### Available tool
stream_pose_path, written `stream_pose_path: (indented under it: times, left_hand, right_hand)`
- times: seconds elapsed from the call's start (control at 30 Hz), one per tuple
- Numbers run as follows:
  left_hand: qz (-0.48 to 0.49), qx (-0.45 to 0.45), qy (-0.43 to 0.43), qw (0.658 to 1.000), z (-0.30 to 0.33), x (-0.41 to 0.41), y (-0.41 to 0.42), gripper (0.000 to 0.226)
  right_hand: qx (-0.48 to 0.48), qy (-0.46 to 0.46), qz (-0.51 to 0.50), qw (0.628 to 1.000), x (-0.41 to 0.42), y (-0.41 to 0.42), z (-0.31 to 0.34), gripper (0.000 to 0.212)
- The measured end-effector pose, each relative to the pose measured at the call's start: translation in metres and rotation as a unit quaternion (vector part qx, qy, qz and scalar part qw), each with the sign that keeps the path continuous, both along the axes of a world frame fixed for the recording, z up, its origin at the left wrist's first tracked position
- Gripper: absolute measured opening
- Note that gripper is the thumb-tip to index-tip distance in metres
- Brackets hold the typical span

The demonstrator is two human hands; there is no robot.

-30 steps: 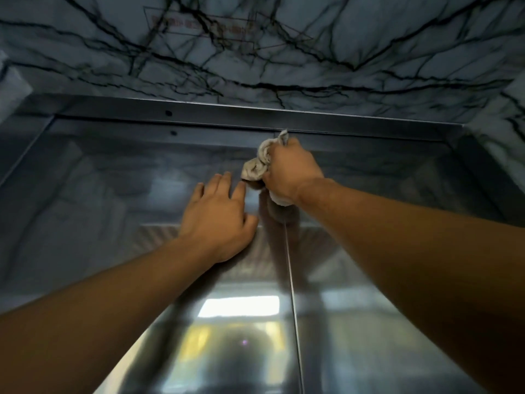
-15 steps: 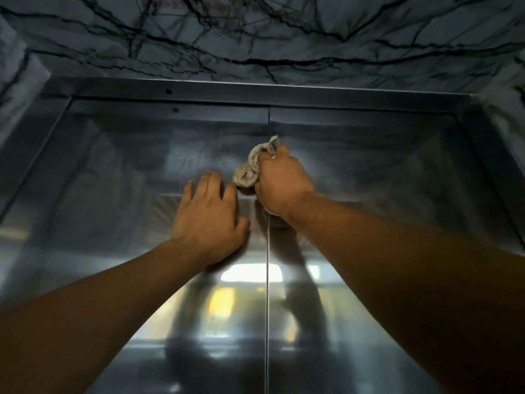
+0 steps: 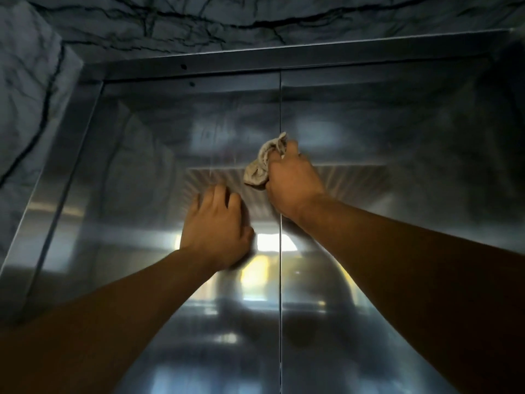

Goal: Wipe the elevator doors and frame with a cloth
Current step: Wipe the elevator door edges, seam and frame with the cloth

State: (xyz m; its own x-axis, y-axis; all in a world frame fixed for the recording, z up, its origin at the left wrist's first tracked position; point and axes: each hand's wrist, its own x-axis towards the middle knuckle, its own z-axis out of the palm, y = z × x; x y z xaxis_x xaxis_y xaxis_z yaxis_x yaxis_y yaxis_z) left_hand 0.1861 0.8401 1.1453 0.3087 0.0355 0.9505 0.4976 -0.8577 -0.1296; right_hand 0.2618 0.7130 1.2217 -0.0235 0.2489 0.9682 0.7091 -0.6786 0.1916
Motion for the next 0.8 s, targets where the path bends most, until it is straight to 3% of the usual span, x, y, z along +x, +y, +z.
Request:
stream_pose_path:
  times: [0.3, 0.43, 0.8]
  left_hand:
    - [0.003, 0.003, 0.022, 1.000, -0.047, -0.001, 0.000, 0.072]
    - [0.000, 0.004, 0.032, 0.999, -0.044, -0.003, -0.003, 0.067]
    - [-0.020, 0.017, 0.087, 0.996, -0.072, -0.011, 0.008, 0.077]
  right_hand:
    - [-0.015, 0.018, 0.004, 1.000, 0.003, -0.005, -0.043, 0.056]
    - [-0.012, 0.016, -0.006, 1.000, 0.004, -0.003, -0.055, 0.054]
    - [0.067, -0.008, -0.015, 0.998, 0.016, 0.012, -0.106, 0.054]
